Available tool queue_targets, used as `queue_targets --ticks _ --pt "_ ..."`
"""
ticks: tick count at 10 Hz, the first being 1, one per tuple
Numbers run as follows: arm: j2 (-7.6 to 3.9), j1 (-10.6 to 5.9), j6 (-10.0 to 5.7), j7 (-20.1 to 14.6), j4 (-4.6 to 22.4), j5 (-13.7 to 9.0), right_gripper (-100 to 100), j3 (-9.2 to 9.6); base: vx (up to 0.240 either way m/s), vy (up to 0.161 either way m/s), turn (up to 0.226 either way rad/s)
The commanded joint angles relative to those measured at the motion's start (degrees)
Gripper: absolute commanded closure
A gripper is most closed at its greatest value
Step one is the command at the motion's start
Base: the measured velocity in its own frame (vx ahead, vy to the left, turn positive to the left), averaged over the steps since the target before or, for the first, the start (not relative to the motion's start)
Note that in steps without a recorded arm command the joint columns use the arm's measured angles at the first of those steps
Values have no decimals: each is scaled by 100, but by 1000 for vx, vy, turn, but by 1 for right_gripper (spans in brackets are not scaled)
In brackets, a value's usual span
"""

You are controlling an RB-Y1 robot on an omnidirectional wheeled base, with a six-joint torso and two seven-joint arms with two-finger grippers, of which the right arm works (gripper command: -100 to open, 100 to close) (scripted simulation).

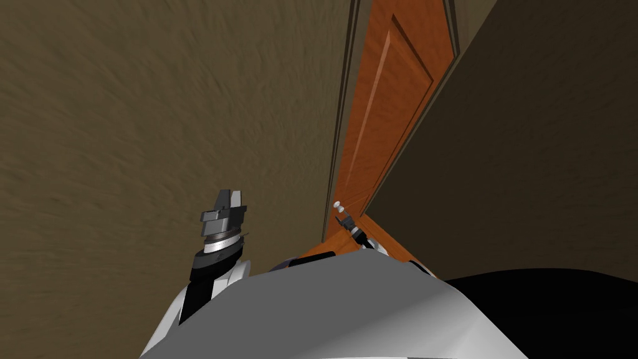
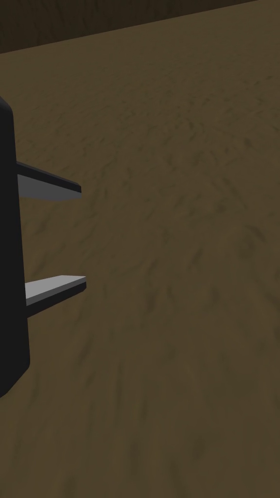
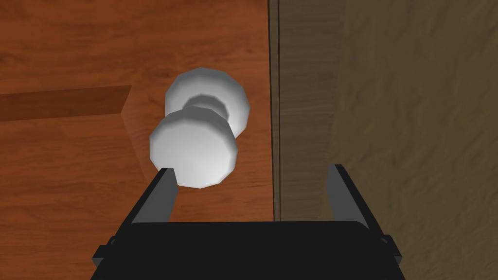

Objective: Pull the door open

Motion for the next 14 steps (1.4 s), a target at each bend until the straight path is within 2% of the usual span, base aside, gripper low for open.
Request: queue_targets --ticks 1,7,8,11,12,13,14 --pt "-1 1 2 -2 -4 -1 -100 4 -3 4 -12" --pt "-1 1 2 -2 -4 -1 -100 4 0 -1 2" --pt "-90 63 -125 -8 123 -93 -100 -109 4 14 234" --pt "-129 90 -181 -11 179 -134 -100 -158 10 16 74" --pt "-172 121 -244 -14 241 -179 -100 -214 8 2 90" --pt "-265 186 -378 -21 376 -276 -100 -333 34 1 239" --pt "-265 186 -378 -21 376 -276 -100 -333 38 -7 160"
